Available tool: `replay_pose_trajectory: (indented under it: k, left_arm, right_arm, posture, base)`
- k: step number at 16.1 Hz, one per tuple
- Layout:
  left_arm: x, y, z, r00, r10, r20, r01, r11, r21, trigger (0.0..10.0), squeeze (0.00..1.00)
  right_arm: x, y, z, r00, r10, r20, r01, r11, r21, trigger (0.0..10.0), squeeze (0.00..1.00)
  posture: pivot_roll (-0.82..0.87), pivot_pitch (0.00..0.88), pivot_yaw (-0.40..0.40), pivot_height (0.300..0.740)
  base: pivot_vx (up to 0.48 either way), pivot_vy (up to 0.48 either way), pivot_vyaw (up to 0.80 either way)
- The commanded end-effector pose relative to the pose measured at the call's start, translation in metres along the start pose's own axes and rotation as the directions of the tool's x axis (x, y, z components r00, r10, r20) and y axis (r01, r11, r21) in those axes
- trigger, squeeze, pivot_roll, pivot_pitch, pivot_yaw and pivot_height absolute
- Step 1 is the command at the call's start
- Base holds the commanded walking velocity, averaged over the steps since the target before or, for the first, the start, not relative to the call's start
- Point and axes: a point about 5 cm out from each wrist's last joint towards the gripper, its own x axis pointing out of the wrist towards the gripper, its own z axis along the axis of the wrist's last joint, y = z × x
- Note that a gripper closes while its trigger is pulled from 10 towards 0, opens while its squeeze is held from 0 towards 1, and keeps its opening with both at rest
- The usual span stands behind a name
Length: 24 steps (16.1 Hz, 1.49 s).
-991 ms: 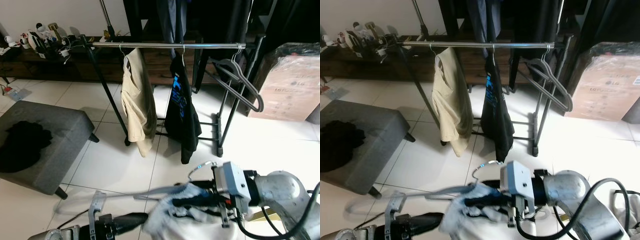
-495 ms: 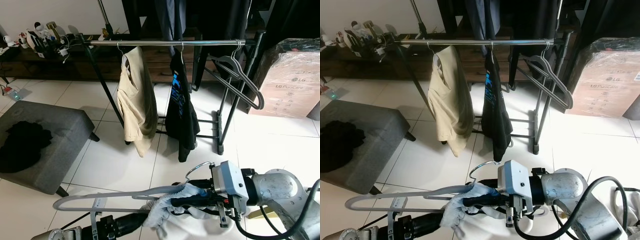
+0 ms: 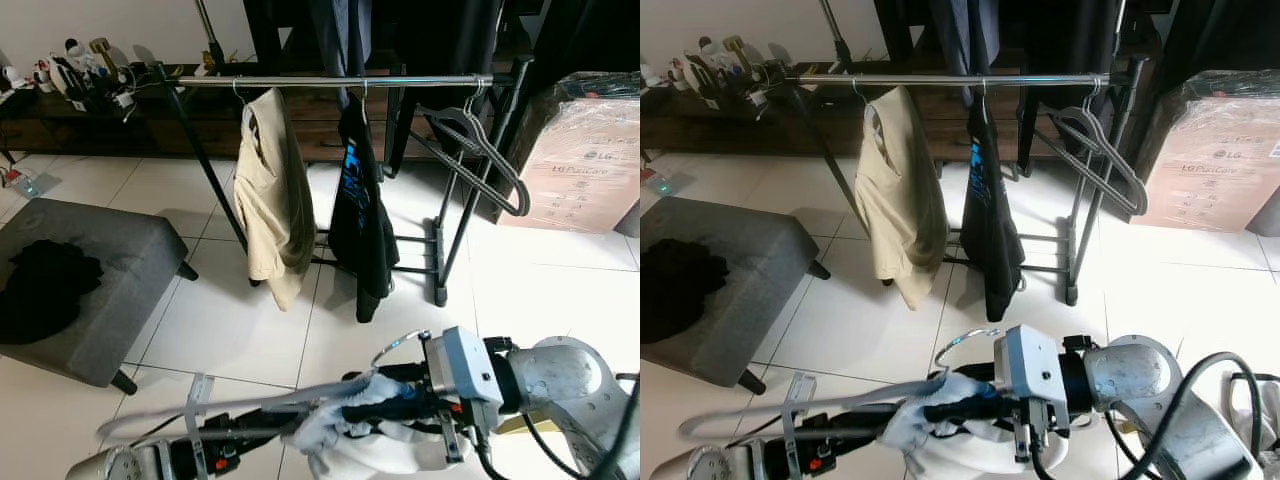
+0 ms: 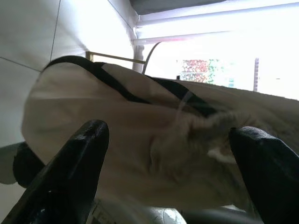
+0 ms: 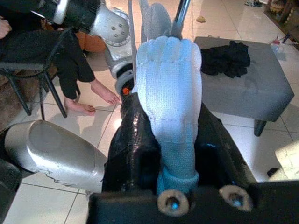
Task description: Hang hanger
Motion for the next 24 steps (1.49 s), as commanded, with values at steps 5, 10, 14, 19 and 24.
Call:
replay_pose_trajectory:
  k: [5, 10, 14, 19, 24]
  left_arm:
    - [-0.005, 0.005, -0.003, 0.997, 0.033, -0.073, -0.035, 0.999, -0.028, 10.0, 0.0]
    - [-0.006, -0.002, -0.008, 0.978, -0.007, -0.209, 0.012, 1.0, 0.024, 10.0, 0.0]
    - [-0.01, -0.001, -0.008, 0.971, 0.006, -0.24, 0.006, 0.999, 0.052, 10.0, 0.0]
    - [-0.017, 0.001, -0.008, 0.967, 0.034, -0.251, -0.013, 0.996, 0.083, 10.0, 0.0]
    - [-0.019, 0.001, -0.008, 0.966, 0.033, -0.256, -0.007, 0.995, 0.103, 10.0, 0.0]
  right_arm:
    - [0.007, 0.013, 0.017, 0.994, 0.103, 0.025, -0.102, 0.994, -0.049, 0.0, 0.0]
    - [0.016, 0.014, 0.018, 0.993, 0.116, 0.035, -0.114, 0.992, -0.059, 0.0, 0.0]
    - [0.02, 0.006, 0.013, 0.997, 0.073, 0.021, -0.071, 0.995, -0.065, 0.0, 0.0]
    - [0.02, -0.005, 0.002, 1.0, -0.009, -0.023, 0.007, 0.998, -0.059, 0.0, 0.0]
    - [0.02, -0.009, -0.006, 1.0, -0.018, -0.024, 0.017, 0.999, -0.043, 0.0, 0.0]
  posture:
    - [-0.2, 0.224, 0.096, 0.74]
    - [-0.2, 0.22, 0.101, 0.74]
    - [-0.19, 0.215, 0.104, 0.74]
    - [-0.18, 0.209, 0.107, 0.74]
    - [-0.17, 0.199, 0.105, 0.74]
  base:
    - [0.0, 0.0, 0.0]
    - [0.0, 0.0, 0.0]
    - [0.0, 0.0, 0.0]
    - [0.0, 0.0, 0.0]
    - [0.0, 0.0, 0.0]
